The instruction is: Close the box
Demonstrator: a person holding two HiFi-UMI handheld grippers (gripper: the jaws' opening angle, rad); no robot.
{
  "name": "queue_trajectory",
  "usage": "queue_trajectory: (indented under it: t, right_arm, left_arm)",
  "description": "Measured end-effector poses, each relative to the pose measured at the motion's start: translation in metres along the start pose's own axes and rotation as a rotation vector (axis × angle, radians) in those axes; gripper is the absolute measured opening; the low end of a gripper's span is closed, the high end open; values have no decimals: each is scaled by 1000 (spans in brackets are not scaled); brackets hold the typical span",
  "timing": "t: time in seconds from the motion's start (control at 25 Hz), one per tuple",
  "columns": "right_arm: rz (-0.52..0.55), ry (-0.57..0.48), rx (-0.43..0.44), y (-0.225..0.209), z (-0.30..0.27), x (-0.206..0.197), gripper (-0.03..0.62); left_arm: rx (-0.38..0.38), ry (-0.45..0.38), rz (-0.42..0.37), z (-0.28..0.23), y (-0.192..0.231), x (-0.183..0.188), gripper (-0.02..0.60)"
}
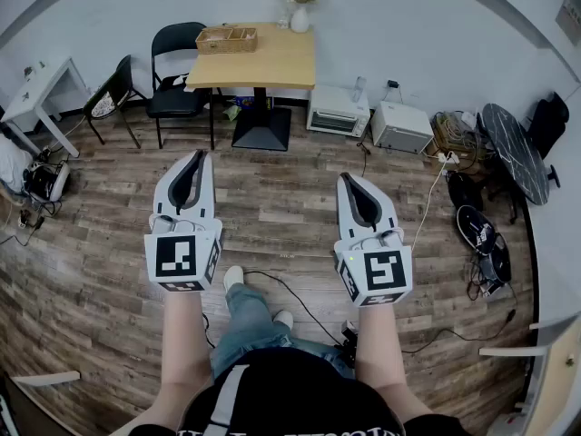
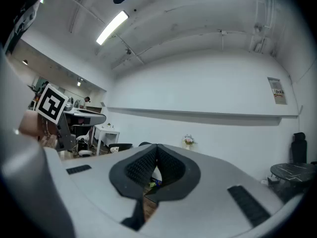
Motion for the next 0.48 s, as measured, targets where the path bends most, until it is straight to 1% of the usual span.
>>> queue_trajectory:
  t: [0.16,0.4,0.48]
  right_arm:
    - [-6,-11,-4,8,3,-2,15]
    - [25,-14,10,12,7,4,15]
    - [15,-27,14,10,8,6,15]
  left_arm:
    - [-11,-5,-10,8,1,0,23]
    - [8,-16,18,13,-3,6,23]
    - [14,-13,26,16,-3,5,23]
Point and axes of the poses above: the fingertips, and each gripper's own axes: z backward along the fingers, y to its left, x out of its top, the point moved 7 cm from there along z, backward along the fingers, and after that the axes turned 7 degrees about z, right-handed, at the moved point
